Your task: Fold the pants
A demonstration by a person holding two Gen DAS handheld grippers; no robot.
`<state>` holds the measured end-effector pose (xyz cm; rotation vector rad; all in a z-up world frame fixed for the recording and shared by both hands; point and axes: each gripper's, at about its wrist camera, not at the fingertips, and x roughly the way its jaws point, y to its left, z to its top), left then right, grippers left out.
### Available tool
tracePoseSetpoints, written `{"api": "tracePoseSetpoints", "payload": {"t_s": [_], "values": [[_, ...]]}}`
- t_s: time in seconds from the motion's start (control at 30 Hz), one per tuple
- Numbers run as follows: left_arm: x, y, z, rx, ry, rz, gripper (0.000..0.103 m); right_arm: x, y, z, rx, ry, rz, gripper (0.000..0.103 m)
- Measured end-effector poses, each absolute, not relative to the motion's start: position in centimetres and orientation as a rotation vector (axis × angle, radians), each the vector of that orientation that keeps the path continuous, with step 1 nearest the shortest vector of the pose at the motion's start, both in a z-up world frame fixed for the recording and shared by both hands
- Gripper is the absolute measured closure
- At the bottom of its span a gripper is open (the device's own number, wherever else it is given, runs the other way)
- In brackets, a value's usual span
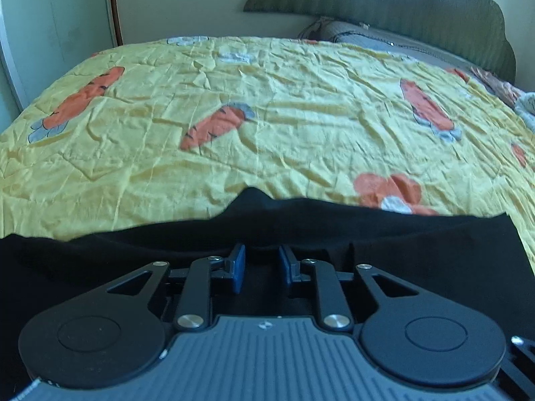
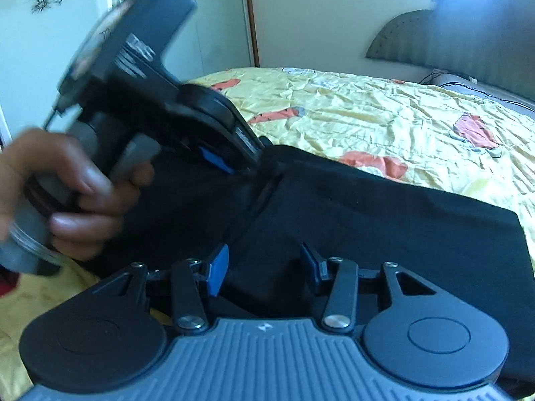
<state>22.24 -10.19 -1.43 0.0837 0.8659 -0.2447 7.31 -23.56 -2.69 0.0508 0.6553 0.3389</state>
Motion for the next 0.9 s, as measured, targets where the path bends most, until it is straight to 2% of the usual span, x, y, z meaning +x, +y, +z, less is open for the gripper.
{"api": "tracePoseSetpoints", "payload": {"t_s": [0.1, 0.27, 0.43, 0.57, 0.63, 0.9], "values": [[23.0, -8.9, -0.9, -0.007, 0.871, -0.231, 0.073, 7.1, -23.4, -1.4, 0.056, 0.596, 0.347, 0.056], [24.9, -7.4, -0.2, -0.049, 0.902, -0.160, 0.073, 8.1, -22.6, -0.8, 0.012, 0.600, 0.324, 0.056], [24.7, -4.5, 1.1, -0.099, 0.877, -0.105, 0.073, 13.4, -24.4, 0.4, -0.025, 0.564, 0.288, 0.056], [23.0, -3.4, 1.6, -0.061, 0.858, -0.121, 0.072, 18.9, -24.1, 0.1, -0.057, 0.637, 0.412, 0.057], [22.1, -3.3, 1.4, -0.020, 0.846, -0.134, 0.068, 21.2, -23.8, -0.2, -0.079, 0.669, 0.480, 0.057], [19.7, -3.5, -0.7, 0.046, 0.874, -0.211, 0.066, 26.2, -22.4, -1.7, -0.065, 0.845, 0.678, 0.057]]}}
